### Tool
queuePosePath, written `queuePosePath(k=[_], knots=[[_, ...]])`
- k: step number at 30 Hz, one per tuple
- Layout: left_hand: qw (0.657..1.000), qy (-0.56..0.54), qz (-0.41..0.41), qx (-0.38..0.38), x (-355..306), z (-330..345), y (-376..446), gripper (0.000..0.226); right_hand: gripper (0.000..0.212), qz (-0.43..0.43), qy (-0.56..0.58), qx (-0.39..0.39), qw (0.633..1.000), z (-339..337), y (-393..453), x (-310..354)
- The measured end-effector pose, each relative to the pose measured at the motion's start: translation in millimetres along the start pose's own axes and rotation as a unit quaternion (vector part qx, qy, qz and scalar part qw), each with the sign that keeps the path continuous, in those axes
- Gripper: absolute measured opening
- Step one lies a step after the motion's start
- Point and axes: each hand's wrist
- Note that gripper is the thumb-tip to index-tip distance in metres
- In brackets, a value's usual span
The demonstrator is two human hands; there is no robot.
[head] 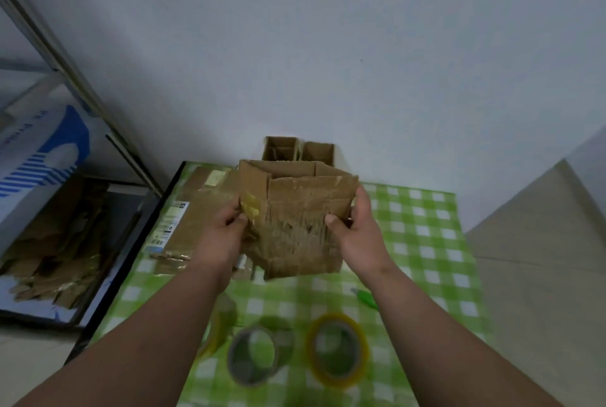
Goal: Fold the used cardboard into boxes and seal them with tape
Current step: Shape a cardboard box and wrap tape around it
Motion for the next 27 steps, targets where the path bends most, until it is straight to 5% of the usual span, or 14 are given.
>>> queuePosePath(k=[6, 14, 20, 27], knots=[[0.993, -0.055, -0.070, 0.078, -4, 24, -18, 0.026, 0.057, -0.056, -0.060, 0.021, 0.996, -11, -12, -23], [0.994, -0.056, -0.052, 0.080, 12, 22, -26, 0.059, 0.076, -0.053, -0.151, 0.072, 0.985, -15, -20, -60], [0.991, 0.034, -0.069, 0.107, 41, 12, -26, 0.081, 0.060, -0.023, -0.193, 0.143, 0.971, -17, -24, -69], [0.983, 0.004, -0.099, 0.155, 37, 10, -29, 0.068, 0.036, -0.011, -0.158, 0.107, 0.982, -11, -19, -67]])
Point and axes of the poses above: each hand's wrist, its own y-axis towards the middle knuckle, its own z-axis out of the palm, x = y × z, and after that the axes turned 9 degrees about -x, right-handed
